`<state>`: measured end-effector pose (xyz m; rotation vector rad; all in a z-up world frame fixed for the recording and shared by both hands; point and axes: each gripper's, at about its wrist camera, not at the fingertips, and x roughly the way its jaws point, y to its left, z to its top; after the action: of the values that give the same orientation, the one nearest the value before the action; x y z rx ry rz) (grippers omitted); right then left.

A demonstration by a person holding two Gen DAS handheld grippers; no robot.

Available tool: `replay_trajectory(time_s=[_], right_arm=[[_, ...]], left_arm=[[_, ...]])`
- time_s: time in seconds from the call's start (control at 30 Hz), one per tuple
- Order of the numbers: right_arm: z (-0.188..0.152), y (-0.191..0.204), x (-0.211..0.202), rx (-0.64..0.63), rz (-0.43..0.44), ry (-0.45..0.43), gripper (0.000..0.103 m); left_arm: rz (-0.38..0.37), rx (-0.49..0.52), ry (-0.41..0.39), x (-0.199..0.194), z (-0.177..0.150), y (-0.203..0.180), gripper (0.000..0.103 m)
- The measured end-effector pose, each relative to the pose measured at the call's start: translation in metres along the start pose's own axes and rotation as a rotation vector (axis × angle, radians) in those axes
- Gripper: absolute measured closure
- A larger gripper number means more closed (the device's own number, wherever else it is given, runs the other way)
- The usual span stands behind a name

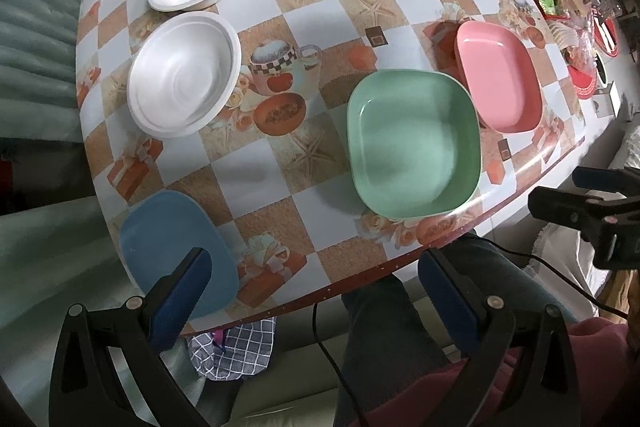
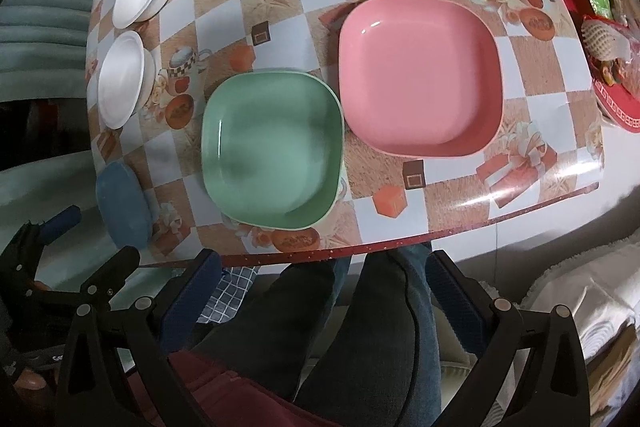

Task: Organize plates and bowls
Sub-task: 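Move both grippers toward the green square plate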

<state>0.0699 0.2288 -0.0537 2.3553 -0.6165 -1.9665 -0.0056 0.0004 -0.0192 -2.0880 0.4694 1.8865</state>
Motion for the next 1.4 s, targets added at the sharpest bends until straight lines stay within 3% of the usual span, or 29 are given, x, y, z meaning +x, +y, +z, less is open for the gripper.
replay_trajectory(time_s=[0.2, 0.5, 1.4], right_arm=[[0.0, -0.002, 0.008, -0.005, 0.044, -0.02, 0.0], [-0.002, -0.005, 0.015, 0.004, -0.001, 0.003, 0.0], [0.005, -0.003, 0.039, -0.003, 0.004, 0.076, 0.0]], left_arm=[[-0.011, -0.001, -0.019, 0.011, 0.002, -0.003, 0.0], [-0.009, -0.005, -0.024, 0.021, 0.005, -0.006, 0.0], [0.006, 0.017, 0.015, 0.036, 0.014, -0.016, 0.0]])
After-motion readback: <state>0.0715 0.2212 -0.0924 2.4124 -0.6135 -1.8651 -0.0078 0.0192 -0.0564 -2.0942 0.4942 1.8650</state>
